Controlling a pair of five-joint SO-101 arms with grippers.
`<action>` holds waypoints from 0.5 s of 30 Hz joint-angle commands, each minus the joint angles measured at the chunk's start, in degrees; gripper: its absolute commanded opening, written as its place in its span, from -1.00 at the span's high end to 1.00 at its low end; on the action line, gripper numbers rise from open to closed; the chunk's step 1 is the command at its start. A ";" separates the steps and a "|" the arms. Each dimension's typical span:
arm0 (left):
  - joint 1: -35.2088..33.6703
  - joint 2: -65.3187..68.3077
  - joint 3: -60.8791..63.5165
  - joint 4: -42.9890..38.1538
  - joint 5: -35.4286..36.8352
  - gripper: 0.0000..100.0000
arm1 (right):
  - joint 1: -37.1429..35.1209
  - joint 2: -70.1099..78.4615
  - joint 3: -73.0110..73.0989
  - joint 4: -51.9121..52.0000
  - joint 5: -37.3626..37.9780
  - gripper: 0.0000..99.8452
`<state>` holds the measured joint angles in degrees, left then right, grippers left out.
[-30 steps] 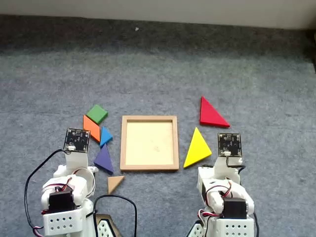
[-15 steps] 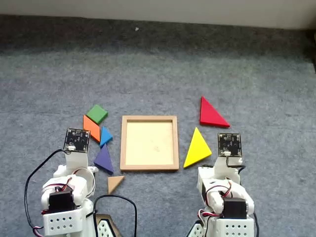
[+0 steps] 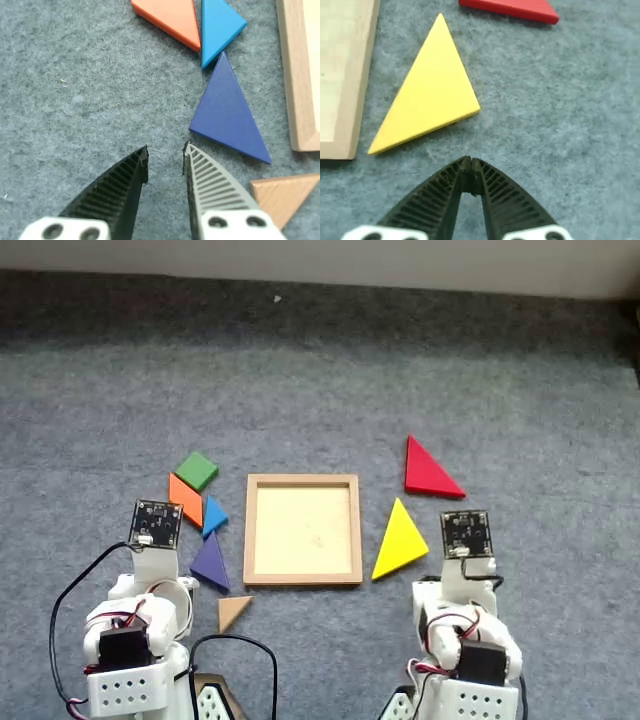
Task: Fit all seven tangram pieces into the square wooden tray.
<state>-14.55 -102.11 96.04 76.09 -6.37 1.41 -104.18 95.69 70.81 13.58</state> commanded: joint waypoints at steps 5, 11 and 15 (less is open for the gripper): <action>0.84 -1.80 1.10 0.26 0.44 0.73 | 10.33 -0.13 -5.58 -9.63 12.84 0.96; 0.84 -1.80 1.10 -0.26 0.35 0.73 | 10.15 4.44 -19.74 -5.85 12.75 0.96; 0.57 -1.80 1.10 -2.99 0.35 0.73 | 10.15 17.36 -30.73 -5.32 12.75 0.96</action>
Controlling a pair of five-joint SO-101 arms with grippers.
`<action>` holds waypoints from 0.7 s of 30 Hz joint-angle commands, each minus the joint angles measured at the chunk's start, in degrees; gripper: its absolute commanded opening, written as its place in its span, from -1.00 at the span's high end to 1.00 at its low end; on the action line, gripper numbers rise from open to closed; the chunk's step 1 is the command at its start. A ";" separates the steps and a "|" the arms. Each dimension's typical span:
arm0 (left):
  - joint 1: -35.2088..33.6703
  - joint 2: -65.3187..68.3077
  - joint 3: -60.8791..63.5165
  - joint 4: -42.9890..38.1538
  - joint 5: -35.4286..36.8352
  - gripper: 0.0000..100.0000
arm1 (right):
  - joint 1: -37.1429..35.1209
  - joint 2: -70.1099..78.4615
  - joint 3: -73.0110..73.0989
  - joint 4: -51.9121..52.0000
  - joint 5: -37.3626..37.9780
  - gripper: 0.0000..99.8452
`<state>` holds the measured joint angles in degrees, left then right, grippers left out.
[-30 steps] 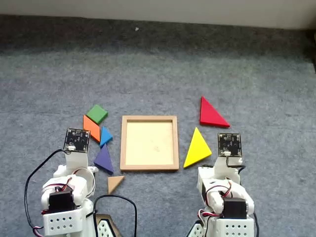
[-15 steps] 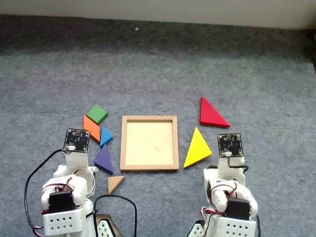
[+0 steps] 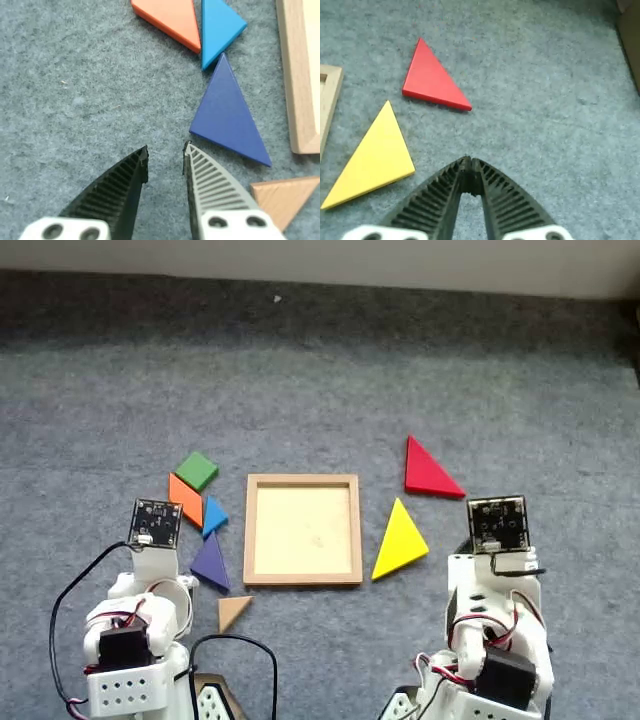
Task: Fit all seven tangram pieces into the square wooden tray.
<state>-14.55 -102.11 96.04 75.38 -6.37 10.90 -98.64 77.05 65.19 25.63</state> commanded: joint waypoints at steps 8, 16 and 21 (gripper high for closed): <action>0.57 -1.71 1.10 -2.37 0.35 0.73 | -0.48 41.71 -32.66 0.31 0.62 0.96; 0.57 -1.71 1.10 -2.29 0.35 0.73 | -10.68 59.56 -41.27 0.31 0.62 0.73; 0.48 -1.63 1.10 -2.29 0.35 0.73 | -15.60 71.34 -45.32 0.31 0.62 0.33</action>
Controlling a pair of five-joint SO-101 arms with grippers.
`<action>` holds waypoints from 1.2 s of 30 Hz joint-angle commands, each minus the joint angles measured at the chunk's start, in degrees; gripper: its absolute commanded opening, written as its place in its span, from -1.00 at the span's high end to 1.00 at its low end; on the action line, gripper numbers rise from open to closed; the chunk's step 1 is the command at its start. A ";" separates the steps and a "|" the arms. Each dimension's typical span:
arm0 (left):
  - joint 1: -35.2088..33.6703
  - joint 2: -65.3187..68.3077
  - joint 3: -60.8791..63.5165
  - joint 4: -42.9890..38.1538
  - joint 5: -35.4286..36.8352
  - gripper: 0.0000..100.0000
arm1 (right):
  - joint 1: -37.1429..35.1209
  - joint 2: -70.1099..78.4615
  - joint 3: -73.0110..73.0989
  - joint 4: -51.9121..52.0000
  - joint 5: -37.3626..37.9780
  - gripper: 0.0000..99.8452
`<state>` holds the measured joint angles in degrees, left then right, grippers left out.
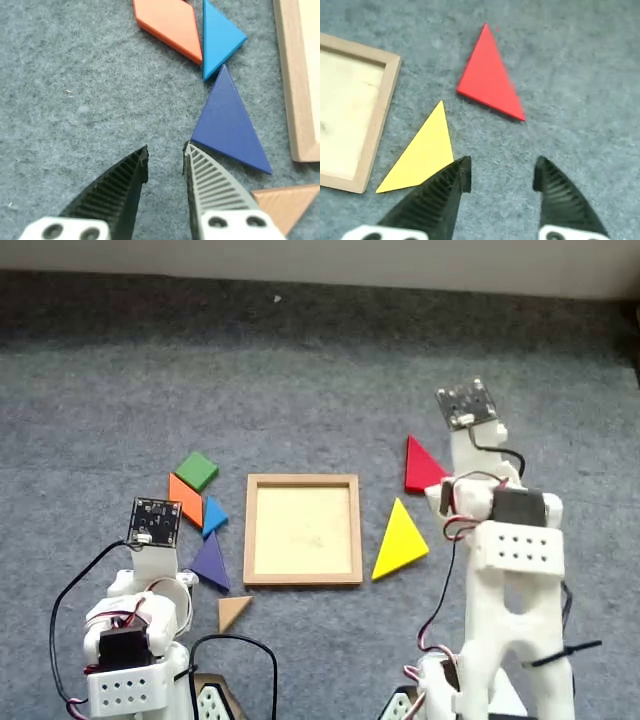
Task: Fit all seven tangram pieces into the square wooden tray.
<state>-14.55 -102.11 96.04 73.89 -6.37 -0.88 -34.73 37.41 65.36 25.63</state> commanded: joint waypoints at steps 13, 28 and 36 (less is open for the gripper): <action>0.48 -1.63 1.10 -0.79 0.35 0.73 | -9.98 35.91 -26.59 -0.22 0.79 0.30; 0.40 -1.63 1.10 -0.79 0.35 0.73 | -8.22 59.47 -44.97 0.13 1.41 0.30; 0.40 -1.63 1.10 -0.79 0.35 0.73 | -5.76 64.22 -45.76 0.13 6.86 0.30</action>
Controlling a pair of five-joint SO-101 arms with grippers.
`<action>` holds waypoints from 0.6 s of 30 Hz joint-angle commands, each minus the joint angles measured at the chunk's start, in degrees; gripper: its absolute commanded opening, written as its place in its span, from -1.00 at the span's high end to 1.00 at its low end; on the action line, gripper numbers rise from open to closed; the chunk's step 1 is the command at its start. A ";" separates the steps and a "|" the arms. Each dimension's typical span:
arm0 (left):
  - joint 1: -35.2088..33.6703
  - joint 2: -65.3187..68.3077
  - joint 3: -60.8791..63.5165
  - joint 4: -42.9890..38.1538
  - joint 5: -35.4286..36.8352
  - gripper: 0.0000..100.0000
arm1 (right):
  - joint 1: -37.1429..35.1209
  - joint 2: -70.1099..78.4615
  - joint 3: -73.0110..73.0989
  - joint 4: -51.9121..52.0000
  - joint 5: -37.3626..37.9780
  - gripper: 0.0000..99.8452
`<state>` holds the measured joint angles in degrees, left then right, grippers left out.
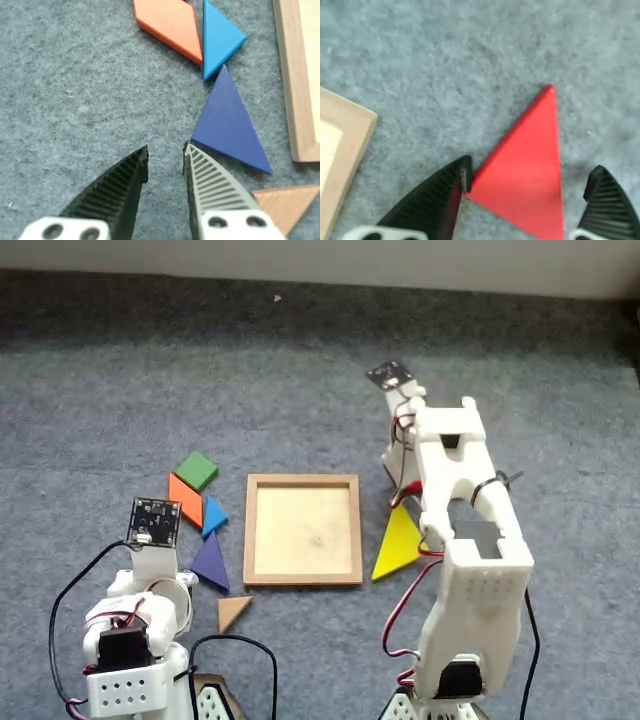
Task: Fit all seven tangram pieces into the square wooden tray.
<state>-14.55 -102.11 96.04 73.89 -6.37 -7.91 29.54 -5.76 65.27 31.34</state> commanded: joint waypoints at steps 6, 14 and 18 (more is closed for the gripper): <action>0.40 -1.63 1.10 -0.79 0.35 0.73 | 1.27 0.57 -2.59 1.10 1.23 0.30; 0.40 -1.63 1.10 -0.79 0.35 0.73 | -0.04 0.92 -6.29 11.65 1.32 0.30; 0.40 -1.63 1.10 -0.79 0.35 0.73 | 0.04 0.92 -6.99 11.82 1.32 0.30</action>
<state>-14.55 -102.11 96.04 73.89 -6.37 -7.74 30.95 -9.71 76.00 32.13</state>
